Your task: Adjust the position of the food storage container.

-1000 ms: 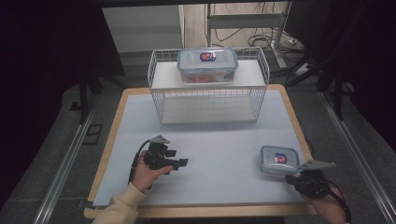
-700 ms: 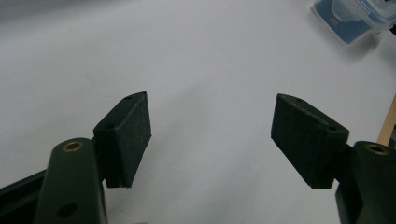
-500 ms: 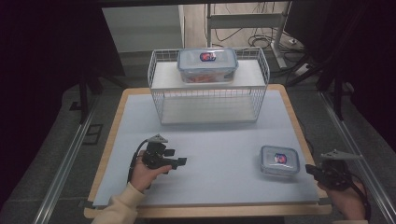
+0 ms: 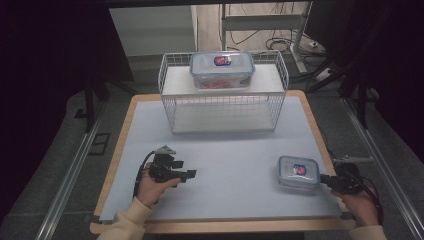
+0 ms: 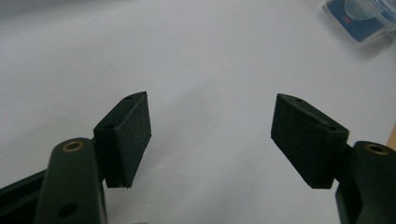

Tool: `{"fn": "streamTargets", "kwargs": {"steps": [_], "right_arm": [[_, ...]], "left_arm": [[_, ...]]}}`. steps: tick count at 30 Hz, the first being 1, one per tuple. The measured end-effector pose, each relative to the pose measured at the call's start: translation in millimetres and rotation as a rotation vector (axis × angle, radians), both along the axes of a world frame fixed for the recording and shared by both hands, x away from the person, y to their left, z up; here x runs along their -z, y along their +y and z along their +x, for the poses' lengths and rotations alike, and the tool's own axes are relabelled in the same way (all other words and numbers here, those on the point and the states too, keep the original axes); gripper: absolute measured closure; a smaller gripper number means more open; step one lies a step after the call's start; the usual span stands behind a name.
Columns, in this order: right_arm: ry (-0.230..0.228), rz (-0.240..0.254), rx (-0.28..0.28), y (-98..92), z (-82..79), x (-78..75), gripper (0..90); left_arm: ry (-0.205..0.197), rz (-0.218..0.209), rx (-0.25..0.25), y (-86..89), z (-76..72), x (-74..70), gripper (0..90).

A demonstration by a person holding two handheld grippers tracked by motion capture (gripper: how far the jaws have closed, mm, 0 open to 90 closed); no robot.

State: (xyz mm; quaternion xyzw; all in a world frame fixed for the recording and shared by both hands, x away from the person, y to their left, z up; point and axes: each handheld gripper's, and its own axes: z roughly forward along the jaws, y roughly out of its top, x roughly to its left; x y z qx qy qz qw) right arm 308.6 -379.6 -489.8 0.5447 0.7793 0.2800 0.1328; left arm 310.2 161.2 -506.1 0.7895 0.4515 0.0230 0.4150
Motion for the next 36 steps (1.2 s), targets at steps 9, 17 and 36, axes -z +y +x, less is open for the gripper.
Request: {"fn": "streamTargets", "kwargs": {"steps": [9,17,36], "right_arm": [[-0.003,0.008,-0.05,27.8,10.2,0.7,89.8],[-0.012,0.029,-0.107,65.5,22.5,3.2,89.8],[-0.005,0.034,-0.294,166.6,38.9,7.8,89.8]], "left_arm": [[-0.004,-0.002,-0.013,4.4,-0.3,-1.6,28.5],[-0.001,-0.004,-0.038,16.0,-3.6,-0.2,28.6],[0.003,-0.007,-0.072,27.0,-0.7,1.1,28.7]]}}
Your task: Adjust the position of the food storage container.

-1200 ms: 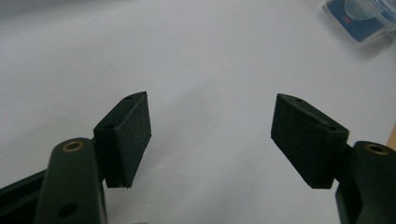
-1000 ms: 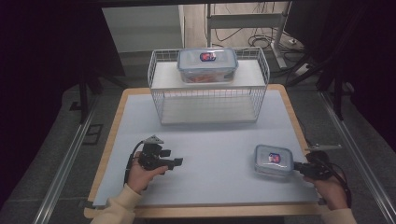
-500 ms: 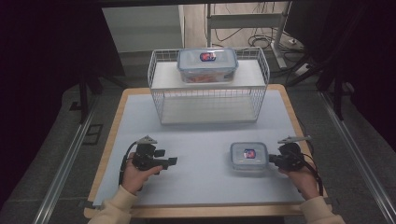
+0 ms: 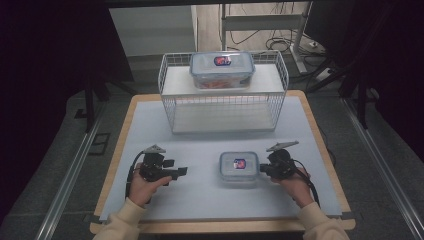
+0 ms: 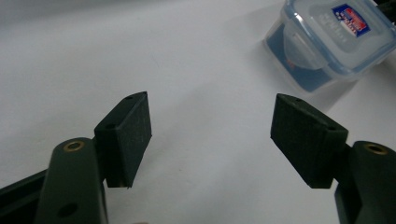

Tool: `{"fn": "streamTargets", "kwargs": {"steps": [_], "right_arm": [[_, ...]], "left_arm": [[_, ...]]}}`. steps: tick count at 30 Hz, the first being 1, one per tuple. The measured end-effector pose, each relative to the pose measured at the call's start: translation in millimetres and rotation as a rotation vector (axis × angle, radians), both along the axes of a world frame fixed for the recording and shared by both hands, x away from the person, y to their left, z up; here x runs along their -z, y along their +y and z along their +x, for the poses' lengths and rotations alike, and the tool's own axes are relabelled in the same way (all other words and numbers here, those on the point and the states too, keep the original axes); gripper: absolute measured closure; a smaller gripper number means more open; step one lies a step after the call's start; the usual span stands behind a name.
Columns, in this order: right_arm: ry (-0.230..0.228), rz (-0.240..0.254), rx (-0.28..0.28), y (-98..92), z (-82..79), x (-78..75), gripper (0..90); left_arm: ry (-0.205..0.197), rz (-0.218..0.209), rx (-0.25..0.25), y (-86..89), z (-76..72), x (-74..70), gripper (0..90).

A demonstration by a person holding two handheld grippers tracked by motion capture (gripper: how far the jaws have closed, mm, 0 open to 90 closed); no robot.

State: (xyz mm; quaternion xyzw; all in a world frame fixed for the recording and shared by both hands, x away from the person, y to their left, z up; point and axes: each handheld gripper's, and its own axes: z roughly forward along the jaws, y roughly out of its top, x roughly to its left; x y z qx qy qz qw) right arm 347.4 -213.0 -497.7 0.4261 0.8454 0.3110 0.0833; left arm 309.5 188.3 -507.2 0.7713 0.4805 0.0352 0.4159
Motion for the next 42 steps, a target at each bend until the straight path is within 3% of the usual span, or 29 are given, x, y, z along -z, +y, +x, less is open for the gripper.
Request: {"fn": "streamTargets", "kwargs": {"steps": [7,14,25,30,35,38,41,42], "right_arm": [[-0.003,-0.018,-0.063,31.4,2.7,5.5,89.8],[-0.008,-0.006,-0.085,41.0,4.7,8.4,89.7],[-0.067,0.08,-0.032,4.8,-7.2,-7.1,89.4],[-0.067,0.124,-0.013,-10.9,-9.7,-7.8,88.4],[-0.064,0.161,-0.012,-14.9,-8.4,-9.6,87.2],[-0.051,0.176,-0.031,-14.2,-8.5,-9.3,79.7],[-0.033,0.219,-0.049,-12.5,-7.7,-9.7,51.2],[-0.03,0.238,-0.051,-11.2,-7.4,-10.2,45.9]], "left_arm": [[-0.007,0.0,-0.016,0.0,0.4,0.6,28.7],[-0.006,0.0,-0.016,0.1,0.6,1.2,28.6],[-0.006,-0.002,-0.017,0.1,0.5,0.6,28.5],[-0.007,0.002,-0.014,-2.0,0.2,0.4,28.3],[-0.002,-0.004,-0.017,-1.8,0.6,0.2,28.5],[-0.004,-0.006,-0.024,-1.9,0.1,-0.5,27.1],[0.0,-0.014,-0.029,-2.7,0.1,-1.8,25.2],[0.003,-0.018,-0.032,-3.6,0.3,-2.4,24.2]]}}
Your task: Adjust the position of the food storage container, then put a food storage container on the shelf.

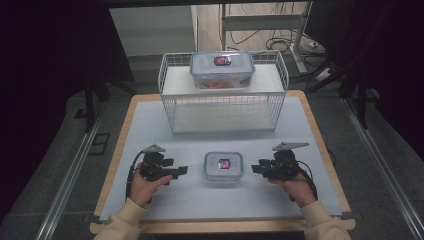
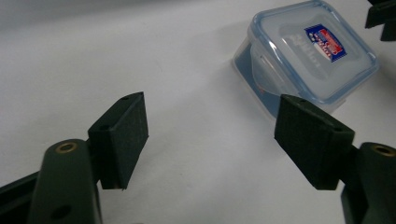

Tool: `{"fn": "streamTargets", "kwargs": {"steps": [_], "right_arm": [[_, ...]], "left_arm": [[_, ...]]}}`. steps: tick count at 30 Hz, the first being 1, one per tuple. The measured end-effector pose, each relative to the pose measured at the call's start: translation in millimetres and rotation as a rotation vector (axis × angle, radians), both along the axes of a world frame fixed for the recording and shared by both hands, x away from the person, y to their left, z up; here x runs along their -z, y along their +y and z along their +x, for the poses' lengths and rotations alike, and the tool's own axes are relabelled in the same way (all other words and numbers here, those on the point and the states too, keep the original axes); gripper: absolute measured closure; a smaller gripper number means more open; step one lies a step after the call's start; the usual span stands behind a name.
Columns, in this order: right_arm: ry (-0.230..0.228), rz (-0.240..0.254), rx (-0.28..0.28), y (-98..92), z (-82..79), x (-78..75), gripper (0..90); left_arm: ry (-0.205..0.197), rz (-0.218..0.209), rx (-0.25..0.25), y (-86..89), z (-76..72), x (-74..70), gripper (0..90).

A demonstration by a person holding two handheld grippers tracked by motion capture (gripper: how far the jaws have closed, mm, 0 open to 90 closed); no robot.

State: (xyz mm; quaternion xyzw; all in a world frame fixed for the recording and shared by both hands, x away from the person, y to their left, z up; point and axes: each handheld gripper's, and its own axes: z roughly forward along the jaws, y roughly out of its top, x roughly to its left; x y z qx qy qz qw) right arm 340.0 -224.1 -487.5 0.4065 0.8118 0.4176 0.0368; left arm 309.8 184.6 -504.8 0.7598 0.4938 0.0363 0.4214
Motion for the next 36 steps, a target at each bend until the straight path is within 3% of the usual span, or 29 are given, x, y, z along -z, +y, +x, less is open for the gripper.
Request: {"fn": "streamTargets", "kwargs": {"steps": [2,6,15,19,26,36], "right_arm": [[0.016,0.045,-0.003,2.9,1.3,-1.3,37.1],[0.038,0.08,0.003,8.2,4.6,-3.0,28.5],[0.095,0.133,0.004,14.8,12.4,1.5,25.6],[0.115,0.133,0.001,20.5,17.2,4.8,25.1],[0.188,0.108,0.004,30.4,25.3,16.8,23.5],[0.249,0.138,0.002,33.0,26.4,25.2,24.6]], "left_arm": [[0.005,-0.018,0.003,-3.2,0.2,-1.7,23.5],[0.018,-0.054,0.026,-10.9,1.7,-3.9,22.9],[0.062,-0.094,0.05,-26.0,13.6,-0.3,22.8],[0.084,-0.126,0.06,-34.5,23.2,0.3,23.6],[0.165,-0.16,0.095,-48.9,34.0,14.5,25.0],[0.24,-0.234,0.135,-61.7,40.4,25.7,26.1]]}}
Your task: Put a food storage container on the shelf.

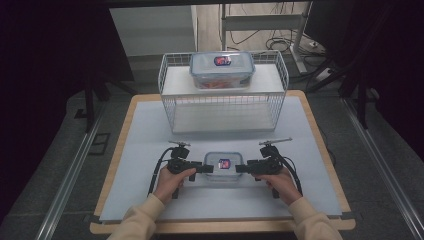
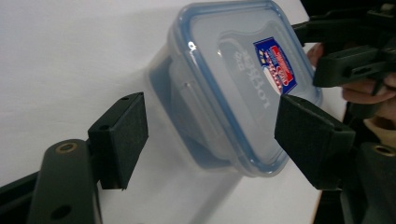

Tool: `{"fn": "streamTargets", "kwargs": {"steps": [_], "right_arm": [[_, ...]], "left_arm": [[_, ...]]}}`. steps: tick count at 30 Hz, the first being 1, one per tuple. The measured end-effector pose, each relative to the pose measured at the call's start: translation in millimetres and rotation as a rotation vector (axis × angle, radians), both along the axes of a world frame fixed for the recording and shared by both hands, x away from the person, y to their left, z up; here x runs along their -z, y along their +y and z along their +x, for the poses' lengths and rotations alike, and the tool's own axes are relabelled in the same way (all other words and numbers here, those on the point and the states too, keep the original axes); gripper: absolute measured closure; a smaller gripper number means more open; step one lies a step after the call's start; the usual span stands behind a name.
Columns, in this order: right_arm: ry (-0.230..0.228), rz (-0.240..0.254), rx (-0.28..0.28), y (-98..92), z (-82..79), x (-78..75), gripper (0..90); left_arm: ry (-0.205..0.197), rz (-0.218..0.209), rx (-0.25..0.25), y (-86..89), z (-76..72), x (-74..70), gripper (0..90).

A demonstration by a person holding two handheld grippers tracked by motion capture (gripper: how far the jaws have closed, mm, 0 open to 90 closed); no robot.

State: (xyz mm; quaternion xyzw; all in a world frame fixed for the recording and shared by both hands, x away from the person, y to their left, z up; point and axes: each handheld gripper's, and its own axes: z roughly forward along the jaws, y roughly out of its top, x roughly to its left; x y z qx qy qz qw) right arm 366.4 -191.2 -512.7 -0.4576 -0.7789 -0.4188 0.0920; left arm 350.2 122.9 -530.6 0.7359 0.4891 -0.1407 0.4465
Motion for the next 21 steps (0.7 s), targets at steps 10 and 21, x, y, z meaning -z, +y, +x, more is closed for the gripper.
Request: {"fn": "streamTargets", "kwargs": {"steps": [10,21], "right_arm": [[0.064,0.071,-0.029,4.0,1.0,5.3,35.2],[0.053,0.088,-0.035,-1.3,-2.8,1.9,44.5]], "left_arm": [[0.023,-0.032,0.027,-2.5,0.0,0.9,32.8],[-0.014,-0.033,0.02,-0.2,-6.3,-3.7,40.5]]}}
